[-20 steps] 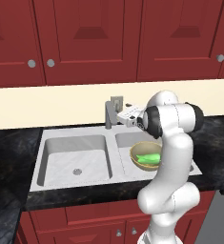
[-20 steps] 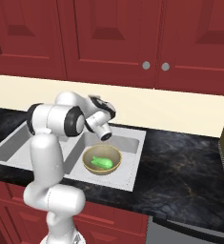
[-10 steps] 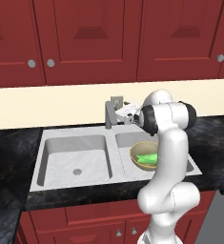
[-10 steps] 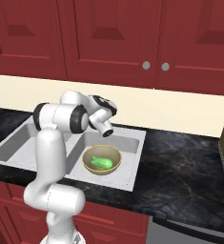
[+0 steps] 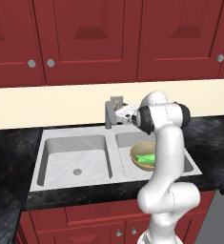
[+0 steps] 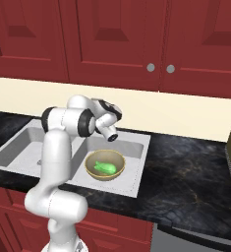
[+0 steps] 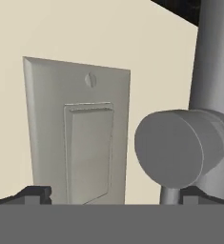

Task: Pick the corn from the cabinet and place it in the bowl. Then pick the bowl and place it in the sink. Then turn on the sink facuet.

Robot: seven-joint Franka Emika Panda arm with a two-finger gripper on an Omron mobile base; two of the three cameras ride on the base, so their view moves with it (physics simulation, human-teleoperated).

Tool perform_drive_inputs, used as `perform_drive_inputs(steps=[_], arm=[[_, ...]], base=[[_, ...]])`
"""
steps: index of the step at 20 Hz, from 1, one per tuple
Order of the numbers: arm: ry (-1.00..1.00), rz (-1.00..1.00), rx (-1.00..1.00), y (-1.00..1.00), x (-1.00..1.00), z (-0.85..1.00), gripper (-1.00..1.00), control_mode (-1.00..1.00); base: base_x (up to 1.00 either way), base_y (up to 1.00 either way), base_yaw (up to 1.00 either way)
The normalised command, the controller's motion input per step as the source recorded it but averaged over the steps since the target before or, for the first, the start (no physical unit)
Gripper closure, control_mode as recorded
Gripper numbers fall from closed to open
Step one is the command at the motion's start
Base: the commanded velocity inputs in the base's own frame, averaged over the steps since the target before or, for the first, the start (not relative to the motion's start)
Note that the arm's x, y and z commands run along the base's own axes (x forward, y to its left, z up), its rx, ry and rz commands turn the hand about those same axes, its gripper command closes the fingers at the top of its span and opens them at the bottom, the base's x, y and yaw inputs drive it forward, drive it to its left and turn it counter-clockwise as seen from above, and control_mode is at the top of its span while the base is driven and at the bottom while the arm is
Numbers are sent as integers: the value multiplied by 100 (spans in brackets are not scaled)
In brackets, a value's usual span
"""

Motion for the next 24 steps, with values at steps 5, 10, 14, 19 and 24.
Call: perform_drive_inputs(steps=[5, 10, 14, 19, 24], arm=[[0, 0, 0, 0, 27, -2, -100, -100], [0, 0, 0, 0, 26, 0, -100, -100], [0, -2, 0, 0, 21, 0, -100, -100], [2, -6, 0, 0, 15, 4, 100, -100], [5, -10, 0, -6, 11, 5, 100, -100]], base=[[0, 0, 0], [0, 0, 0], [0, 0, 0], [0, 0, 0], [0, 0, 0]])
